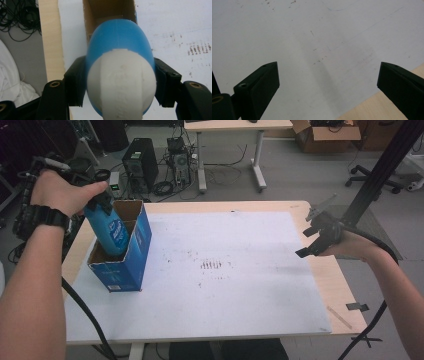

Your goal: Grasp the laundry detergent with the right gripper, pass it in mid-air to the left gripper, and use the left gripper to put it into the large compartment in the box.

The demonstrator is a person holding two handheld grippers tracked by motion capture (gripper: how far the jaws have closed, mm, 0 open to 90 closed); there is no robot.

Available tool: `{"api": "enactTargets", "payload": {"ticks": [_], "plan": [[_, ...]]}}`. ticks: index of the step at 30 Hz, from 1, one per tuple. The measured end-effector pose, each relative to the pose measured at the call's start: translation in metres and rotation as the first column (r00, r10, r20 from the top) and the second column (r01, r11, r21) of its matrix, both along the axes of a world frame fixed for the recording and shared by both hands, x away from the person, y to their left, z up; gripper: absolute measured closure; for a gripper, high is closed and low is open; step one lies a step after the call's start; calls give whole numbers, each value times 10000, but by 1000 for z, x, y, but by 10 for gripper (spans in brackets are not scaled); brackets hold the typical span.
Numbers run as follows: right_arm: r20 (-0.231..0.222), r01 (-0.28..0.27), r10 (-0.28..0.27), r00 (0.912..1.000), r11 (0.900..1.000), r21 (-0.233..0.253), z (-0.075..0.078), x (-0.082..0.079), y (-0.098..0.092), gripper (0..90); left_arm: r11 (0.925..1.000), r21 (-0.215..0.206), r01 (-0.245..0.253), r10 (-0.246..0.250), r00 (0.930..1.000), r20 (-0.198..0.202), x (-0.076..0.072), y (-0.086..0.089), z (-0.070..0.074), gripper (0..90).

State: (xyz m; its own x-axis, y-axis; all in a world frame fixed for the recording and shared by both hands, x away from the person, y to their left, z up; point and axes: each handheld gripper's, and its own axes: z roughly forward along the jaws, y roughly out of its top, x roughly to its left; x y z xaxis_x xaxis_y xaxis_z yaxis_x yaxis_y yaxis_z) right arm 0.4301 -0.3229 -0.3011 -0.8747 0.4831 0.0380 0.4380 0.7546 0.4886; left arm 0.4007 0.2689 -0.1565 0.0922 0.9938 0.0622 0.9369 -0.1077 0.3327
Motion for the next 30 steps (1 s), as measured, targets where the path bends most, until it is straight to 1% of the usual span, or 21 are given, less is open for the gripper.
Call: {"api": "enactTargets", "payload": {"ticks": [1,3,4,6,7,8,9,11,23,24,25,26,27,30], "plan": [[-36,17,-17,10000,10000,-4,-1,0,1,41,10000,17,9,-9,9999,-112,0,1,-8,380],[-63,-9,9,10000,10000,-23,-2,0,1,41,10000,-9,-25,25,9998,-177,1,3,-16,379],[-62,5,-6,10000,10000,-48,-2,0,2,41,10000,-9,-25,25,9998,-177,1,3,-16,379],[-106,-23,23,9999,10000,-60,-3,0,2,41,10000,-44,7,-8,9995,-318,2,4,-25,379],[-95,-18,17,10000,10000,-67,-3,0,2,41,10000,-84,-11,8,9990,-442,2,5,-32,379],[-86,-10,9,10000,10000,-66,-3,0,2,41,10000,-84,-11,8,9990,-442,2,5,-32,379],[-107,-5,4,9999,10000,-56,-4,0,3,41,9999,-106,-17,12,9988,-489,3,5,-40,379],[-110,22,-23,9999,10000,-61,-4,0,3,41,10000,-62,30,-34,9982,-598,4,4,-46,380],[-219,-24,23,9998,10000,-56,-10,1,7,42,9999,-123,26,-37,9963,-864,9,3,-79,379],[-219,-24,23,9998,10000,-56,-10,1,7,42,9999,-123,26,-37,9963,-864,9,3,-79,380],[-263,-55,54,9996,10000,-62,-11,1,7,43,9999,-143,60,-73,9957,-925,9,3,-83,380],[-263,-55,54,9996,10000,-62,-11,1,7,43,9999,-143,60,-73,9957,-925,9,3,-83,379],[-272,-42,41,9996,10000,-59,-12,1,7,43,9998,-174,56,-72,9957,-925,9,3,-87,380],[-289,-29,28,9996,10000,-60,-12,1,7,44,9998,-192,41,-60,9951,-986,10,3,-92,379]]}}
